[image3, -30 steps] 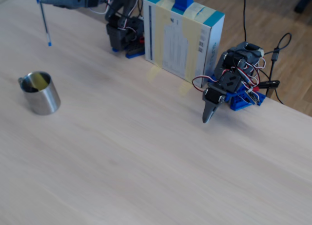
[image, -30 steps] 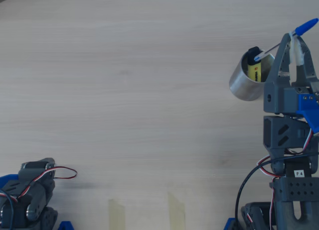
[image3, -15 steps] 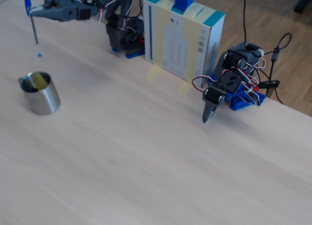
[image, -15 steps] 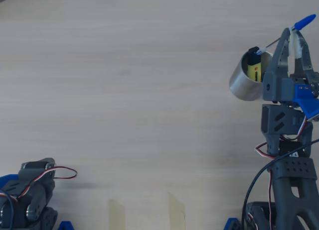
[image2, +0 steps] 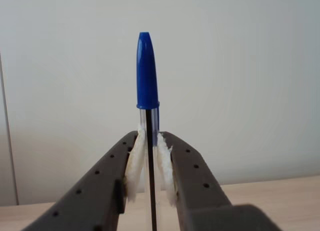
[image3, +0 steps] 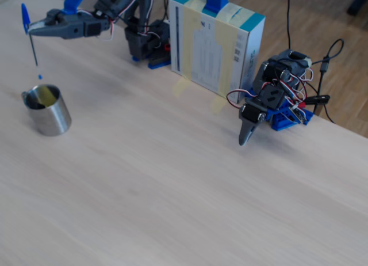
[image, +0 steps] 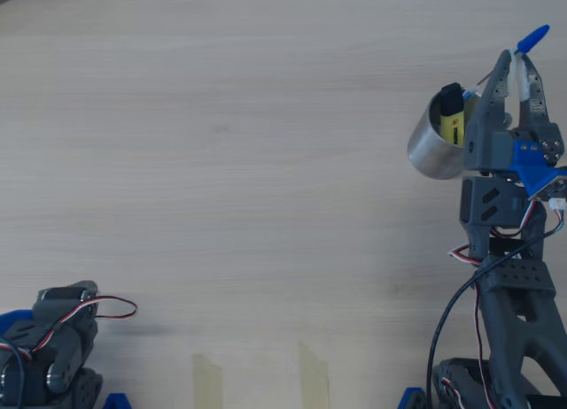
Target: Grab the blue pen and put it in the silver cup.
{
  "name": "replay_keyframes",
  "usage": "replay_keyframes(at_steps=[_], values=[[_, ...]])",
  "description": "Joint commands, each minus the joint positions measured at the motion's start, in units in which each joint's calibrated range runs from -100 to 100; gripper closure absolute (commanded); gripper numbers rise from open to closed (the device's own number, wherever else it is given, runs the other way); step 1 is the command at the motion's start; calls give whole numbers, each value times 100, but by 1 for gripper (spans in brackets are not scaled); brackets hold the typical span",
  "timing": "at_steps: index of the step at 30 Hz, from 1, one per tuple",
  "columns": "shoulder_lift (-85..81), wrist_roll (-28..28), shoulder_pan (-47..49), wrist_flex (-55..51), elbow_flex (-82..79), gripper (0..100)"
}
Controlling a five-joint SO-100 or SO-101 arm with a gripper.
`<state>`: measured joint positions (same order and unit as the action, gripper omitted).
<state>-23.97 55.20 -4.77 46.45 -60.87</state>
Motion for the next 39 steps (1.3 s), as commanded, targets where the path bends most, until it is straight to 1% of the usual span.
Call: replay_keyframes(at_steps=[1,14,30,33,36,39], values=[[136,-59,-12,78,87,98],[1391,-64,-12,87,422,98],[2098,-74,-160,362,513,98],[2264,-293,-195,731,513,98],[2447,-350,-239,1014,495,98],[2638,-340,-256,1074,513,98]])
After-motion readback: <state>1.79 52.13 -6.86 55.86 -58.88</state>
